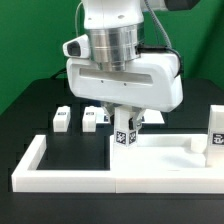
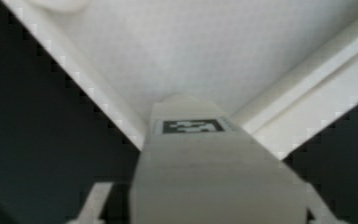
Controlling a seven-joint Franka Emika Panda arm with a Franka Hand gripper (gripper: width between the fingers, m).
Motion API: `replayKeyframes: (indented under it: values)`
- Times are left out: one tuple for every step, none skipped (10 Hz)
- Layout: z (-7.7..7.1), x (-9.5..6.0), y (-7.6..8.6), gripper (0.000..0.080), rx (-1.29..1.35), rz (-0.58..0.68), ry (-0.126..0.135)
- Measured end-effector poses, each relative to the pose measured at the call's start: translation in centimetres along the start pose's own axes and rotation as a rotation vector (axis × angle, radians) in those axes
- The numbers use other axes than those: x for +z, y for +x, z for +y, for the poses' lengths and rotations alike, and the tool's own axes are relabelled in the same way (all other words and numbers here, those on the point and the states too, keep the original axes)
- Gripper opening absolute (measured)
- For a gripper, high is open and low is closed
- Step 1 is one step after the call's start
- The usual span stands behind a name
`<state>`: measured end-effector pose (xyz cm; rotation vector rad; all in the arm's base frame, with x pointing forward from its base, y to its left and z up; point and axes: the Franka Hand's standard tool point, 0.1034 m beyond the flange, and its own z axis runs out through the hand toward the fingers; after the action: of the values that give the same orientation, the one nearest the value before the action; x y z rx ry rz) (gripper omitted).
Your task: Assemble desk
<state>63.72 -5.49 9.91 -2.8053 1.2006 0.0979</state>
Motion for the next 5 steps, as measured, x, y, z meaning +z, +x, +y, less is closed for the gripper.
replayKeyframes:
  values:
    - [0.04, -0.02, 0.04, 0.0289, 0.090, 0.000, 0.000]
    - [0.18, -0.06, 0.17, 0.0289, 0.189, 0.002, -0.001]
    - [0.31, -0.12, 0.25, 0.0289, 0.339, -0.001, 0.001]
    - [0.32, -0.22, 0.33, 0.0289, 0.488, 0.000, 0.001]
    - [0.22, -0.22, 0.44, 0.0289, 0.630, 0.002, 0.012]
